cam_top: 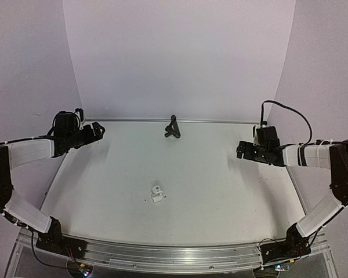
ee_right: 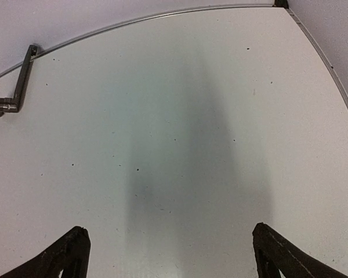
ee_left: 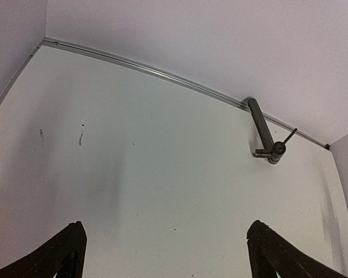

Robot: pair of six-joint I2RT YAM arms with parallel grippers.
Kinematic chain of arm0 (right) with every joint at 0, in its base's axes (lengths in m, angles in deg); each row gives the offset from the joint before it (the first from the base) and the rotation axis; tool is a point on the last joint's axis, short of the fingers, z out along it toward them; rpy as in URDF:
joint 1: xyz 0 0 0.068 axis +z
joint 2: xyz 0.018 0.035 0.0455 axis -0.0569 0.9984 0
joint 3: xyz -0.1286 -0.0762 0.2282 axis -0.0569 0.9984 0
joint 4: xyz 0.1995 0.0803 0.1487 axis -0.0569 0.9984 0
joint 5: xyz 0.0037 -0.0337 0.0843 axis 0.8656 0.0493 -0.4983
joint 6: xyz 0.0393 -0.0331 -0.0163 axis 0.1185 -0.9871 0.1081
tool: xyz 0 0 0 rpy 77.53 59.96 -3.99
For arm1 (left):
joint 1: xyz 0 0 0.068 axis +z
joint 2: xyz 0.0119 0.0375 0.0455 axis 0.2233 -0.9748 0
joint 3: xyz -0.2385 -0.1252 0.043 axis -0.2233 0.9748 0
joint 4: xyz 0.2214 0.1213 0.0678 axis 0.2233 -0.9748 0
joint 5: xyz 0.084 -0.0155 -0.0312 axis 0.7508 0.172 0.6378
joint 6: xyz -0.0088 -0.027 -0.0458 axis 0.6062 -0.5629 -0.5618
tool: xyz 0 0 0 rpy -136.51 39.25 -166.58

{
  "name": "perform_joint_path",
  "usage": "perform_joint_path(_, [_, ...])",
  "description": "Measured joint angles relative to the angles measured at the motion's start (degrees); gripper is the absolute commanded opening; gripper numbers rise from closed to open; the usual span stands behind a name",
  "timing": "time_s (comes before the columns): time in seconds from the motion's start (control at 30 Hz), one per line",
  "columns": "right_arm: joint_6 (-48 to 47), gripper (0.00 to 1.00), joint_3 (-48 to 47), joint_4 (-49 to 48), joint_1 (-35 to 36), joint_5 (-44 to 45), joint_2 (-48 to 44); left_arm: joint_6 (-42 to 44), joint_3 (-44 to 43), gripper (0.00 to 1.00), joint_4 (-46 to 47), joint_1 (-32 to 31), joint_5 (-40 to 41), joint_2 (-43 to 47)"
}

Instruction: Install the water faucets

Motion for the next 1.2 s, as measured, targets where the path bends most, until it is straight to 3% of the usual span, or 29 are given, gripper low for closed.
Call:
perform_joint_path(0.43, [-0.4, 0.98, -0.8, -1.2, 3.0, -1.3, 1.3, 0.1, -8.3, 0.95, 2.1, -9.5, -5.7, -15.0])
perform_joint_path(0.87, [-0.2, 0.98, -0.7, -1.6, 3.3, -7.7, 1.5, 3.0, -37.2, 0.91, 2.7, -16.8, -16.5, -42.1])
perform_joint_path(1.2, [-0.2, 0.98, -0.4, -1.6, 3.3, -10.2, 1.0, 7.4, -57.3, 0.89, 3.2, -19.0, -19.4, -56.8])
